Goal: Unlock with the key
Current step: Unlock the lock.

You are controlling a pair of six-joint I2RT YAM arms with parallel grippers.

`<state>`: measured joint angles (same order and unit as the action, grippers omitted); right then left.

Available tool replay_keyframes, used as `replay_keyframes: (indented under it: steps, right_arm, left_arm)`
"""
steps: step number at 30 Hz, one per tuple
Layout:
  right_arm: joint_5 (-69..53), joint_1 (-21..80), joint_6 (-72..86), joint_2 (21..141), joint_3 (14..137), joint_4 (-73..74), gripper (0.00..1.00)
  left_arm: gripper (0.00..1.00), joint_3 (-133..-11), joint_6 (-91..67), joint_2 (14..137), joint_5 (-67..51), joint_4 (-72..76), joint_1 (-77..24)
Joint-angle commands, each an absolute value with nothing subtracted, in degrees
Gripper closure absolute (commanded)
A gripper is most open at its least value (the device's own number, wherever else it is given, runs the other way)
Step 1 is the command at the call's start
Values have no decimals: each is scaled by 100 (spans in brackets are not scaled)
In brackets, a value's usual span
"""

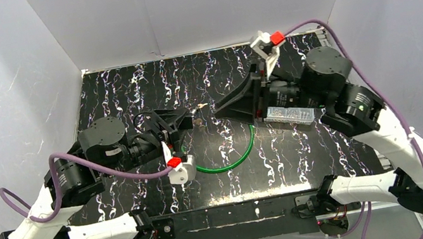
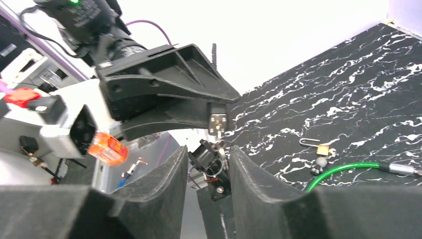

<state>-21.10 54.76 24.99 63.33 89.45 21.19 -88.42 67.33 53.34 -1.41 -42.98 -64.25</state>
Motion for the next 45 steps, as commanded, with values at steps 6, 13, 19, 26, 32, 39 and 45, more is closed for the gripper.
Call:
replay_keyframes:
  steps: [6,13,19,26,32,39,45]
  right_arm:
    - [-2426,5441,2581,6451,8829,1848,65]
    - [-2632,5449,2581,6711,8976,1876,72]
    - [-2672,5449,2580,6719,8919,1825,74]
    - [-2760,5451,2644,6713,8821,1712,77]
    - [-2777,5449,2680,6756,8798,1598,79]
    - [-2869,5451,2742,6862,8826,1420,96]
    - [-2910,5479,2823,6941,8772,1269,99]
  left_arm:
    - [83,-8889,6877,5340,-87,-4245,-6425]
    - [83,-8920,6935,5354,122,-4209,-6426]
    - [84,-8897,6961,5368,156,-4195,-6428]
    - [84,-8869,7027,5373,210,-4167,-6424]
    - [84,-8842,7070,5367,198,-4166,-6425]
    - [84,-8840,7122,5362,167,-4168,-6425]
    - [85,-8866,7137,5388,152,-4167,-6425]
